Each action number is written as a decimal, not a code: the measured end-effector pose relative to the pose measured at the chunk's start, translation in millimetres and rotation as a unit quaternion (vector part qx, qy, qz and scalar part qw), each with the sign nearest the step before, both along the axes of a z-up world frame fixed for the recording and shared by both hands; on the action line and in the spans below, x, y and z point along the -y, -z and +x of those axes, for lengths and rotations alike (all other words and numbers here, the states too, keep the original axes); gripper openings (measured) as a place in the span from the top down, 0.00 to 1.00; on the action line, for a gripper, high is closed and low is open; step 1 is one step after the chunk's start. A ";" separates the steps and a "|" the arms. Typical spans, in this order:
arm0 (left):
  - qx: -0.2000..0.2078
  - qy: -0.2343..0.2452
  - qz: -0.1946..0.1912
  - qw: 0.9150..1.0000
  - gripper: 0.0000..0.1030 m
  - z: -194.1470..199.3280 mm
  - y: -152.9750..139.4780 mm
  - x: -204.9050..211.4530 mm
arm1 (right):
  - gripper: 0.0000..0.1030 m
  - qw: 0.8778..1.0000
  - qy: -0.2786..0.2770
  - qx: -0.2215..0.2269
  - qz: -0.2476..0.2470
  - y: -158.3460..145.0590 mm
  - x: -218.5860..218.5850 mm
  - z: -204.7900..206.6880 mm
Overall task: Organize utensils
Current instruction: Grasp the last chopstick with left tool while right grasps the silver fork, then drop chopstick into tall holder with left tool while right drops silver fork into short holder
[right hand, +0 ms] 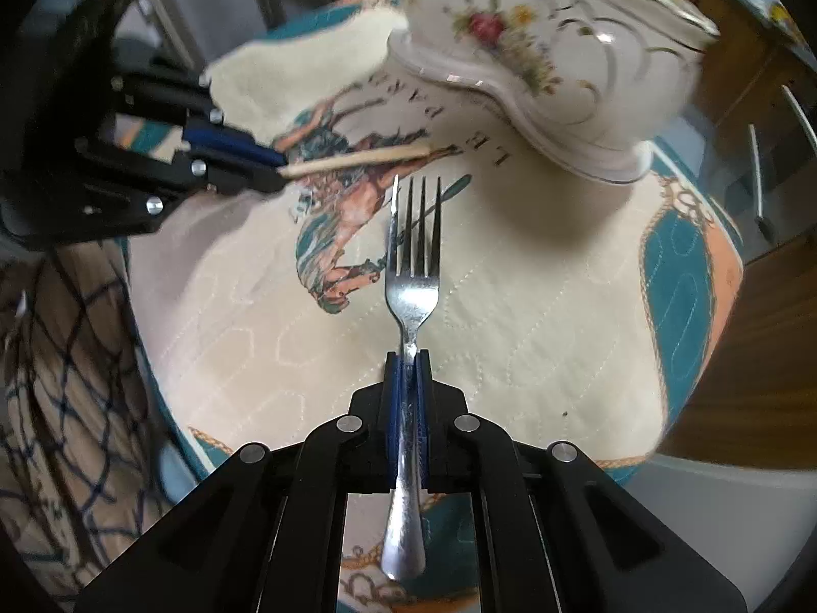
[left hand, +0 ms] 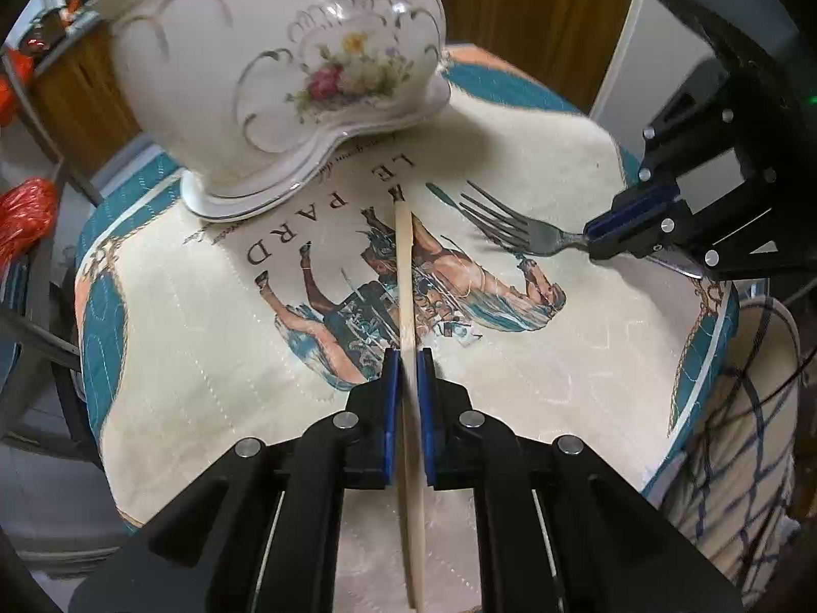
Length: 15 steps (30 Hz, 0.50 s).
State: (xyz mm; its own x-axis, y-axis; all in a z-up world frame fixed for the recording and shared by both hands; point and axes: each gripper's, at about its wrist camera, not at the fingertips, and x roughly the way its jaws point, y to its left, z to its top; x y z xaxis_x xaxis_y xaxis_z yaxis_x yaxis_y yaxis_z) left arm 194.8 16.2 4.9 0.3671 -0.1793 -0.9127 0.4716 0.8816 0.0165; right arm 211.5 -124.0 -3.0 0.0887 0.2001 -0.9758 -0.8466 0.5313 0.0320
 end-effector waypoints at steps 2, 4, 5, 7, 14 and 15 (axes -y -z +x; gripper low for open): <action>-0.023 0.011 0.016 1.000 0.92 6.2 -0.7 3.3 | 0.93 1.000 -0.009 -0.006 -0.029 0.5 -9.8 1.7; -0.038 0.021 0.030 0.999 0.92 11.2 -0.9 8.2 | 0.93 0.998 -0.015 -0.005 -0.053 0.8 -17.6 1.2; -0.042 0.023 0.035 0.998 0.92 13.5 -1.2 10.4 | 0.93 0.998 -0.017 -0.002 -0.064 1.0 -21.6 0.2; -0.049 0.026 0.043 0.998 0.92 16.3 -1.1 12.5 | 0.93 0.997 -0.018 0.007 -0.074 -0.4 -25.3 -5.8; -0.004 0.000 0.027 1.000 0.94 6.3 -2.0 9.8 | 0.94 0.998 -0.001 0.067 -0.009 -13.9 -19.6 -29.7; 0.011 -0.010 0.012 1.000 0.94 0.7 -6.2 5.0 | 0.94 0.997 0.007 0.076 0.012 -19.4 -15.8 -31.9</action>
